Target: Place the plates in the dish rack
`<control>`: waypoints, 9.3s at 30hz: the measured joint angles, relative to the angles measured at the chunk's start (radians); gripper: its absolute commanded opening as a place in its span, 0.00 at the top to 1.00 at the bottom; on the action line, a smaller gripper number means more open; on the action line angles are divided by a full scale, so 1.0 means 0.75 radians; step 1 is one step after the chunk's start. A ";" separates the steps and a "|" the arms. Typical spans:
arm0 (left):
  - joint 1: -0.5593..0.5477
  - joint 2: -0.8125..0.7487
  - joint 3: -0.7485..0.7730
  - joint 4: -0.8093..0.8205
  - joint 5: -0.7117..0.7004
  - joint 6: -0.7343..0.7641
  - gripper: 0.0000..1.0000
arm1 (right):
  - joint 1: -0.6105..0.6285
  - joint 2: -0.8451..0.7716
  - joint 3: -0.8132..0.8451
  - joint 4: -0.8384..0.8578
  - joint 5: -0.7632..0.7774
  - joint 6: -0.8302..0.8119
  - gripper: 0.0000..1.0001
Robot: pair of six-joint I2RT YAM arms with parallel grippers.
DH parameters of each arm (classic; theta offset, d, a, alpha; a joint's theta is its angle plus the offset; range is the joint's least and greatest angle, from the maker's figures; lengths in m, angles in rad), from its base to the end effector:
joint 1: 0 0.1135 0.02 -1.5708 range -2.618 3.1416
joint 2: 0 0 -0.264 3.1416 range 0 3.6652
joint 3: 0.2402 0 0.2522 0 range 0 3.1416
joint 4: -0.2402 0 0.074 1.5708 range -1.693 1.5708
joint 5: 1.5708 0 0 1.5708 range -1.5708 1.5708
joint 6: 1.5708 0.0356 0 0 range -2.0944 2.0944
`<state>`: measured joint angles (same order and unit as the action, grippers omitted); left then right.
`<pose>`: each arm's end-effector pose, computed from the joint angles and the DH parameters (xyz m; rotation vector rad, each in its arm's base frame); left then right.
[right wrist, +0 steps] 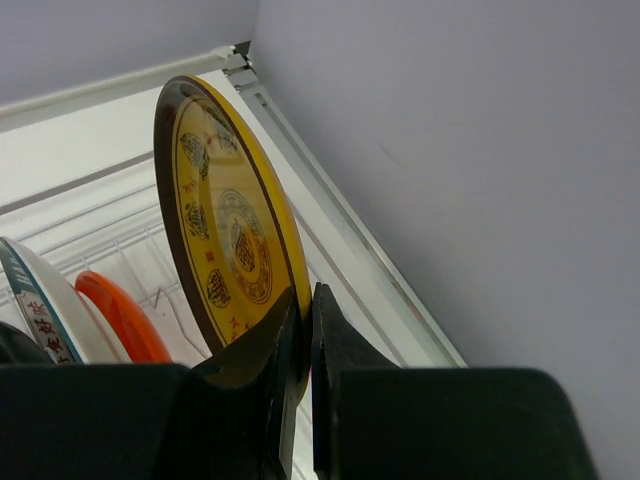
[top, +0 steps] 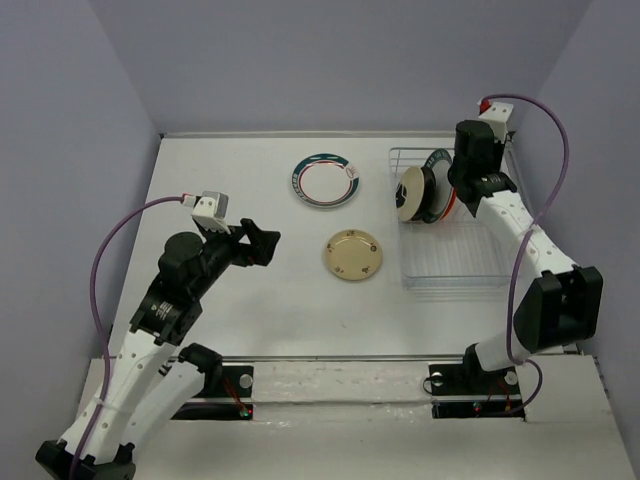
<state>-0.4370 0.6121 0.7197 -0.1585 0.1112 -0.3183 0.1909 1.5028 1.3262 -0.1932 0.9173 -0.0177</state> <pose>0.1345 -0.0672 0.3456 0.1863 1.6530 -0.6681 0.3421 0.0373 0.3584 0.4090 1.8137 -0.7621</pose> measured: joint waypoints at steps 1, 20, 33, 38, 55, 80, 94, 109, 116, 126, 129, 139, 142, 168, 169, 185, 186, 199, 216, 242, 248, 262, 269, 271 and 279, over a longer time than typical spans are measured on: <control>0.000 0.000 0.000 -0.001 0.001 0.001 0.01 | 0.000 0.003 -0.006 0.002 -0.002 -0.005 0.93; 0.000 0.063 -0.001 0.001 0.012 -0.026 0.01 | 0.000 0.072 -0.212 0.005 -0.178 0.127 0.83; -0.052 0.241 -0.164 0.216 0.024 -0.284 0.01 | -0.023 0.016 -0.253 -0.108 -0.193 0.258 0.27; -0.175 0.469 -0.191 0.309 -0.040 -0.346 0.10 | -0.038 -0.166 -0.253 -0.170 -0.209 0.281 0.29; -0.297 1.265 0.071 0.562 -0.227 -0.346 0.41 | -0.043 -0.670 -0.408 -0.170 -1.102 0.475 0.39; -0.298 1.377 0.141 0.665 -0.167 -0.328 0.94 | 0.051 -0.666 -0.566 -0.082 -1.557 0.562 0.21; -0.297 0.600 0.040 0.452 -0.228 -0.329 0.94 | 0.419 -0.359 -0.445 -0.122 -1.552 0.432 0.28; -0.296 0.472 0.032 0.380 -0.188 -0.312 0.85 | 0.410 -0.338 -0.442 -0.004 -1.777 0.555 0.93; -0.291 0.401 0.037 0.349 -0.181 -0.279 0.03 | 0.411 -0.378 -0.443 0.036 -1.698 0.588 0.93; -0.297 0.149 0.143 0.082 -0.255 -0.144 0.01 | 0.091 -0.462 -0.174 -0.151 -0.939 0.521 0.93; -0.297 0.062 0.135 0.018 -0.291 -0.099 0.01 | -0.007 -0.454 -0.110 -0.163 -0.663 0.474 0.93; -0.297 0.021 0.072 -0.073 -0.338 -0.033 0.01 | -0.140 -0.174 -0.007 -0.077 -0.165 0.154 0.93; -0.297 0.021 0.063 -0.086 -0.338 -0.026 0.01 | -0.140 -0.079 -0.035 -0.033 -0.130 0.048 0.93; -0.272 0.032 0.061 -0.094 -0.335 -0.026 0.01 | -0.109 0.049 -0.263 0.027 -0.239 -0.001 0.72; -0.264 0.042 0.061 -0.093 -0.334 -0.031 0.01 | -0.106 0.049 -0.266 0.022 -0.241 0.011 0.67; -0.226 0.570 0.091 0.145 -0.299 -0.273 0.01 | -0.105 -0.187 -0.193 -0.219 -0.224 0.211 0.37; -0.226 0.643 0.113 0.172 -0.314 -0.286 0.01 | -0.105 -0.220 -0.193 -0.222 -0.231 0.224 0.37; -0.016 1.462 0.566 0.387 -0.402 -0.406 0.25 | -0.105 -0.777 -0.434 -0.177 -1.013 0.476 0.38; 0.109 2.131 1.055 0.453 -0.261 -0.567 0.68 | -0.105 -0.929 -0.584 -0.096 -1.608 0.620 0.38; 0.073 0.706 0.004 0.844 -0.036 -0.654 0.94 | 0.306 -0.437 -0.463 0.016 -1.684 0.688 0.08; 0.012 0.534 -0.054 0.722 0.064 -0.625 0.94 | 0.306 -0.397 -0.401 0.024 -1.706 0.696 0.10; -0.023 0.324 -0.069 0.567 0.168 -0.547 0.11 | 0.309 -0.416 -0.393 0.148 -1.852 0.804 0.93; -0.044 0.247 0.067 0.353 0.139 -0.387 0.01 | 0.289 -0.477 -0.346 0.007 -1.528 0.726 0.93; -0.044 0.195 0.072 0.313 0.126 -0.338 0.01 | 0.237 -0.476 -0.279 -0.071 -1.336 0.678 0.93; -0.044 0.032 -0.037 0.146 0.121 -0.193 0.01 | -0.089 -0.405 0.025 -0.110 -0.661 0.448 0.93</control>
<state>-0.4698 0.6357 0.6922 -0.0490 0.2020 -0.4633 0.1242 1.1988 1.3449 -0.2760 0.4213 0.3180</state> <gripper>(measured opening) 0.990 0.118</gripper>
